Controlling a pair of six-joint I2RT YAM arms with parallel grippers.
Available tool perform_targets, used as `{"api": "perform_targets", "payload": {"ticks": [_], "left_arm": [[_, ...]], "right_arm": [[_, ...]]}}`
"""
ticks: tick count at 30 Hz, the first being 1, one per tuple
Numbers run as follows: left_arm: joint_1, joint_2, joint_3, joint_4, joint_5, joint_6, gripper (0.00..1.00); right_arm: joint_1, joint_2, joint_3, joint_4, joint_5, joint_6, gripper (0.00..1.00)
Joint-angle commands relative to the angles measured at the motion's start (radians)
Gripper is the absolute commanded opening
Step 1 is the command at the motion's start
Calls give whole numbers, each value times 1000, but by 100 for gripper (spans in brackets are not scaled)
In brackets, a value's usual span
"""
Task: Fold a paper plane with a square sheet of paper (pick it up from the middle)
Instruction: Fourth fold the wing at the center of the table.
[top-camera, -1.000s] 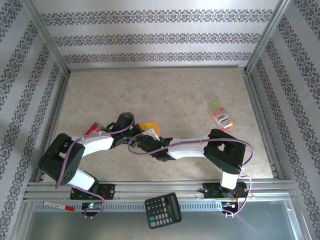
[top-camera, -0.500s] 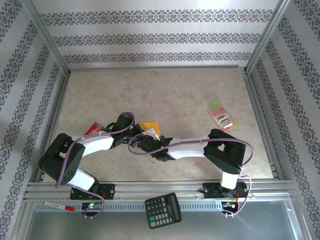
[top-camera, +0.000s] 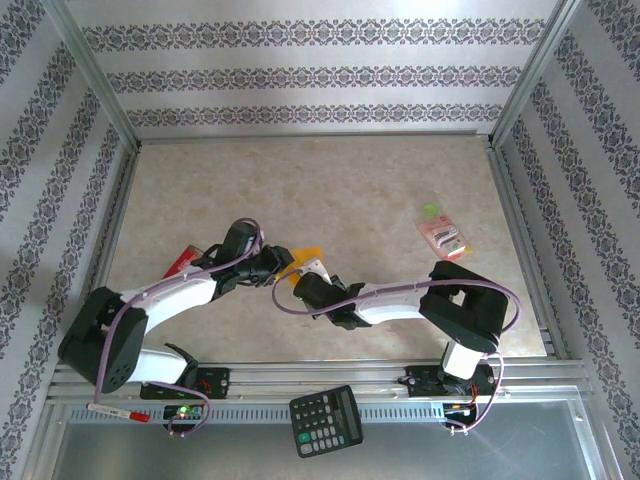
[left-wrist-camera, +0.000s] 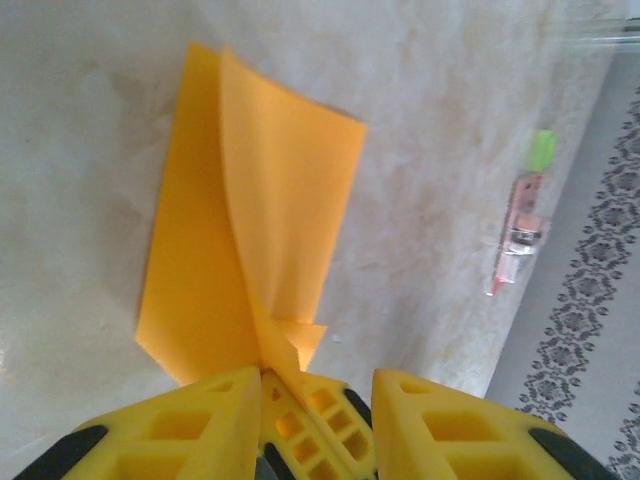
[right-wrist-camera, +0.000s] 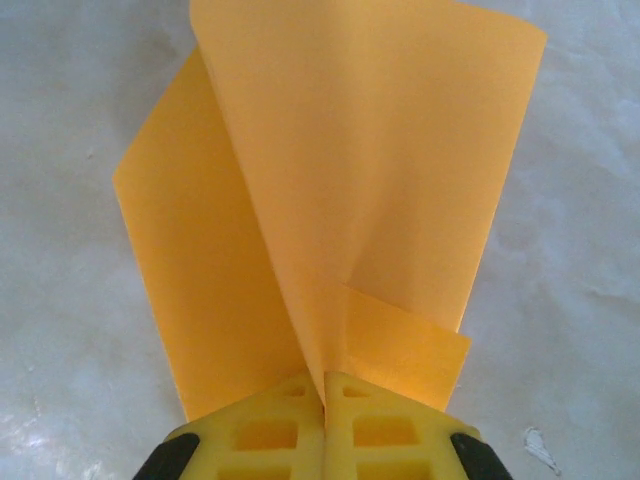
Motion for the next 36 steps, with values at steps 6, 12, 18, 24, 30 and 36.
{"api": "perform_targets", "payload": {"ticks": [6, 12, 18, 24, 30, 36], "left_arm": [[12, -100, -11, -112, -37, 67, 35], [12, -106, -25, -120, -22, 91, 33], [12, -68, -24, -127, 11, 144, 32], [11, -25, -7, -149, 41, 202, 32], [12, 27, 22, -160, 84, 256, 32], [11, 71, 58, -178, 105, 301, 32]], "right_arm": [[-38, -55, -111, 222, -170, 57, 2], [-81, -59, -168, 321, -273, 140, 2], [-119, -43, -196, 380, -360, 196, 2], [-150, -36, -210, 395, -421, 243, 2], [-184, -6, -227, 438, -498, 289, 2], [-213, 26, -243, 499, -555, 334, 2]]}}
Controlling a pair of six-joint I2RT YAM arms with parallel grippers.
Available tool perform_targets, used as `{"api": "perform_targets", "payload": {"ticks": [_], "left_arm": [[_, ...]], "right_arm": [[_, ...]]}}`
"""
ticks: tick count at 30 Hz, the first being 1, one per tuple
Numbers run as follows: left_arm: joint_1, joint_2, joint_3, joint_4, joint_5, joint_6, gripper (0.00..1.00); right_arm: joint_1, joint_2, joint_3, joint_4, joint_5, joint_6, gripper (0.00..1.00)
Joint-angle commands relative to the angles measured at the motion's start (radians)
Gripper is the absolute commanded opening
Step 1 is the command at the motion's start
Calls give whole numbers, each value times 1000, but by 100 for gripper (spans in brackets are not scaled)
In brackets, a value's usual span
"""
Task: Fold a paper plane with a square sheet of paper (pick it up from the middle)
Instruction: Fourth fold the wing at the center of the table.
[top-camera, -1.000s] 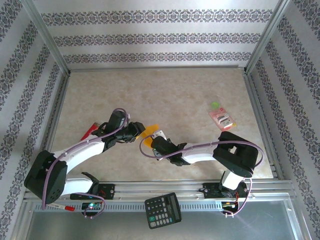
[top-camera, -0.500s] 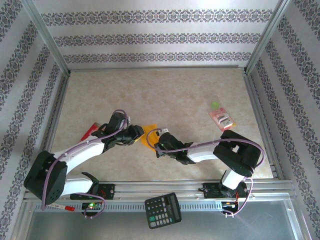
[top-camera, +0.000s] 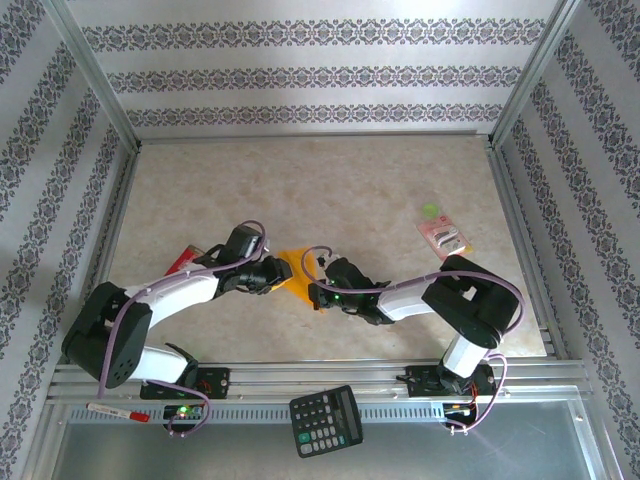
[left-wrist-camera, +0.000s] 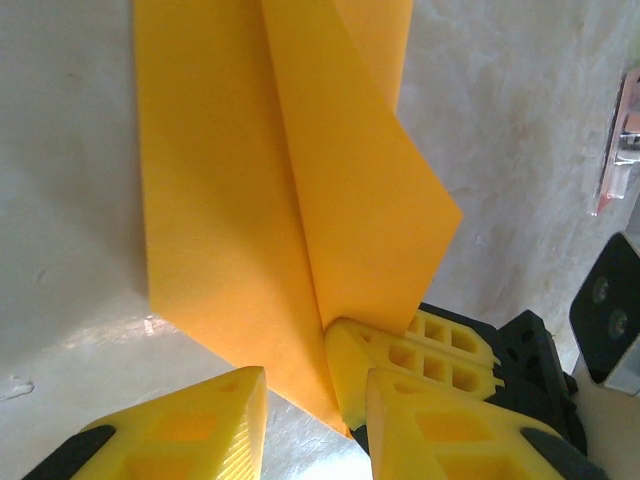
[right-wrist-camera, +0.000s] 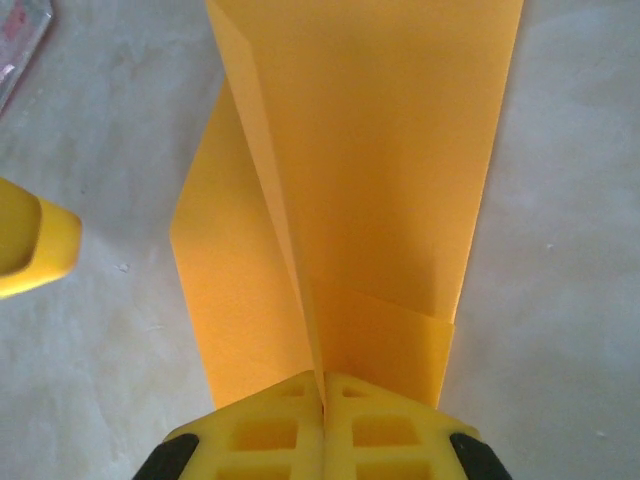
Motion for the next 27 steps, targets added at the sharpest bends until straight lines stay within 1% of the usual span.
{"api": "perform_targets", "payload": {"ticks": [1, 8, 12, 17, 27], "left_arm": [[10, 20, 43, -44, 29, 64, 31], [8, 84, 101, -27, 80, 106, 29], [-3, 156, 154, -21, 111, 127, 20], [-7, 218, 195, 1, 122, 134, 14], [-7, 311, 241, 17, 133, 147, 13]], "right_arm": [[-17, 42, -33, 18, -62, 48, 2], [-34, 62, -50, 55, -93, 92, 1], [-37, 67, -62, 63, -90, 104, 1], [-38, 80, -68, 74, -88, 112, 1], [-42, 92, -68, 85, -87, 117, 1]]}}
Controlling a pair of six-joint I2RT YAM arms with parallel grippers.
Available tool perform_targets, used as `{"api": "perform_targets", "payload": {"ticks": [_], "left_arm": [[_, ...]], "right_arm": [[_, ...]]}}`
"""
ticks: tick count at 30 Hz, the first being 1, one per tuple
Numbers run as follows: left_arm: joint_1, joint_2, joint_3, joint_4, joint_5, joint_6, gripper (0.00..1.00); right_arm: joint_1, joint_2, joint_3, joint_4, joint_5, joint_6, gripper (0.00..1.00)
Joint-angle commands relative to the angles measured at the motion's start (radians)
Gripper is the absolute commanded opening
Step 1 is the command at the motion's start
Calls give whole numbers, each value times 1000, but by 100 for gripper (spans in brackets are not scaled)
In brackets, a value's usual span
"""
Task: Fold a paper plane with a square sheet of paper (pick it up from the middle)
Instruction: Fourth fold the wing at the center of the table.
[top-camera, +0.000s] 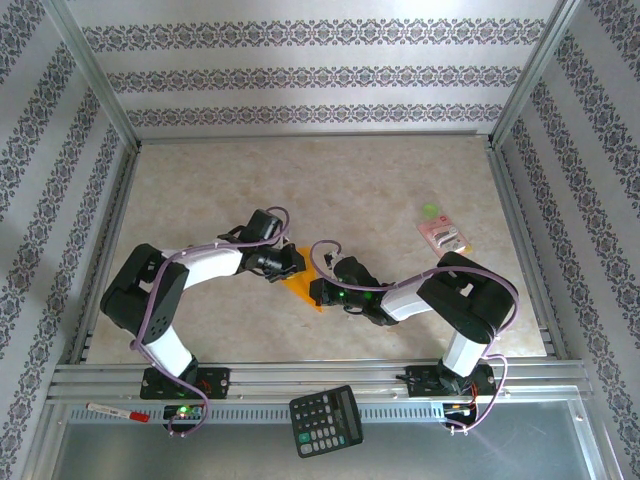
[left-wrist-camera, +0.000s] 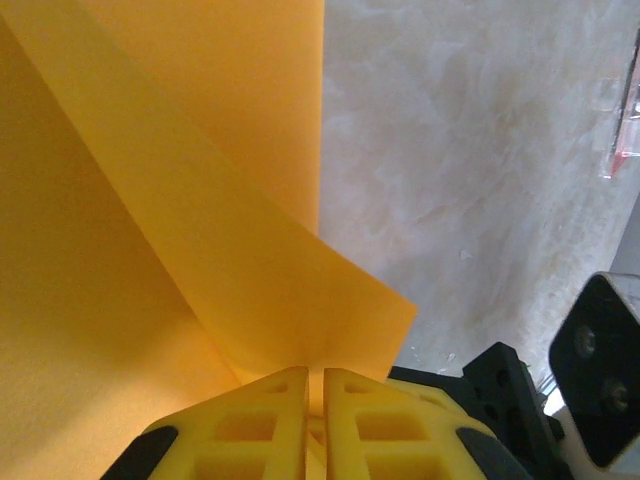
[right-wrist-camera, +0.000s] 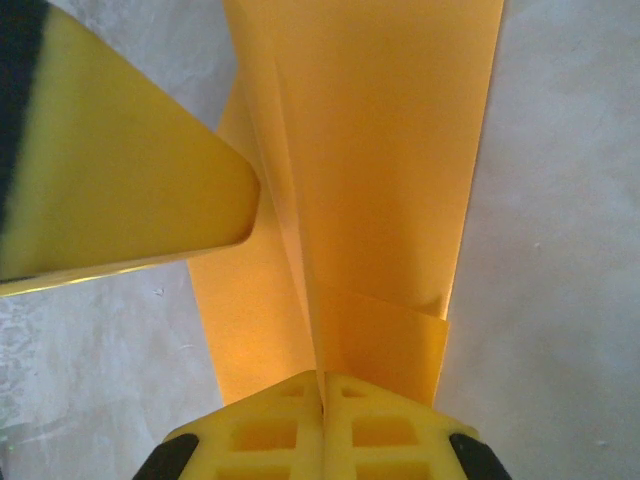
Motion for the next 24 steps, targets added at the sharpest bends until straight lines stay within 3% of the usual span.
{"api": "perform_targets", "payload": {"ticks": [1, 24], "left_arm": [[-5, 31, 30, 30, 21, 25, 13], [7, 112, 31, 57, 10, 30, 12]], "right_arm": [[-2, 65, -18, -66, -8, 6, 2], [-5, 66, -21, -68, -4, 24, 6]]}}
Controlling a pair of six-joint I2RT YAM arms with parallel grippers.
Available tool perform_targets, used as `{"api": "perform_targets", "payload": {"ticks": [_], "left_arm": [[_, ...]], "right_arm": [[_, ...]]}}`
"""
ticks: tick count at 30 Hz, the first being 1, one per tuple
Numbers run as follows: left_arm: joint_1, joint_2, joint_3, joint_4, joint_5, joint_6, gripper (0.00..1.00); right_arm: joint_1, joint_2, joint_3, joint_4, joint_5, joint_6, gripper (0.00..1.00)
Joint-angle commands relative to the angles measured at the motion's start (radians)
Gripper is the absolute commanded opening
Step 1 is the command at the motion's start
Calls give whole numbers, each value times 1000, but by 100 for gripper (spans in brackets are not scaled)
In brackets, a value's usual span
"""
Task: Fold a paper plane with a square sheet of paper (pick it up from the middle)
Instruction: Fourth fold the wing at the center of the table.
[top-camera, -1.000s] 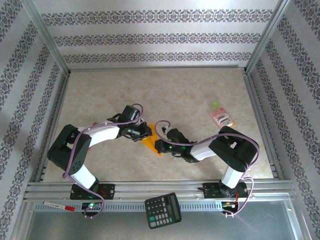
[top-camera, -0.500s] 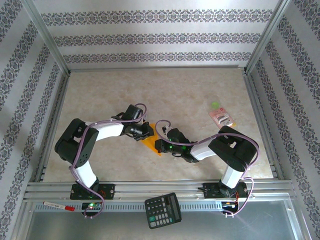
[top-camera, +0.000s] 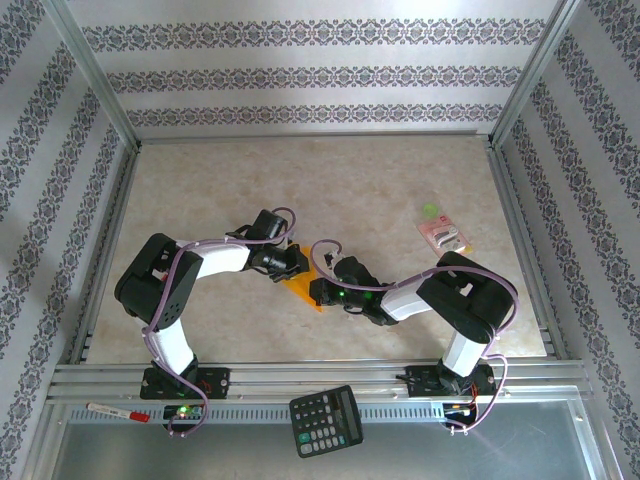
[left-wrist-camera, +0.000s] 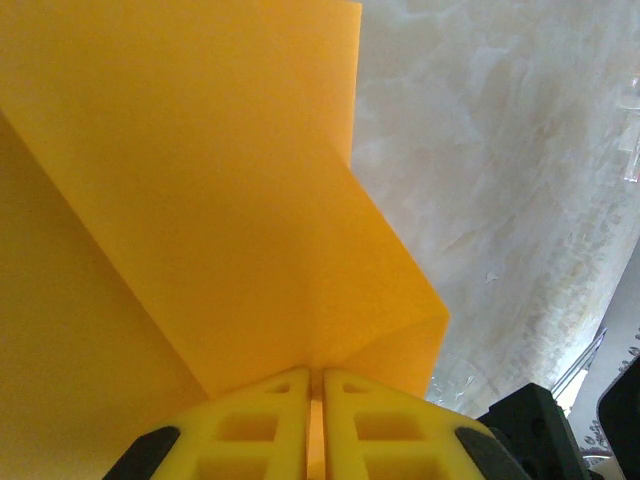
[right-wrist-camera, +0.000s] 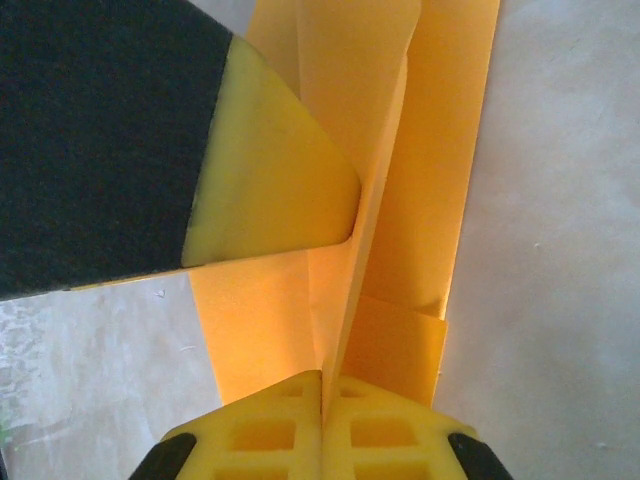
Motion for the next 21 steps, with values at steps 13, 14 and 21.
{"api": "perform_targets", "payload": {"ticks": [13, 14, 21], "left_arm": [[29, 22, -45, 42, -24, 32, 12], [32, 22, -48, 43, -25, 34, 12], [38, 25, -63, 54, -24, 35, 11]], "right_arm": [[-3, 58, -19, -80, 2, 24, 10], [-3, 58, -19, -81, 2, 24, 10], [-4, 58, -14, -84, 0, 24, 10]]}}
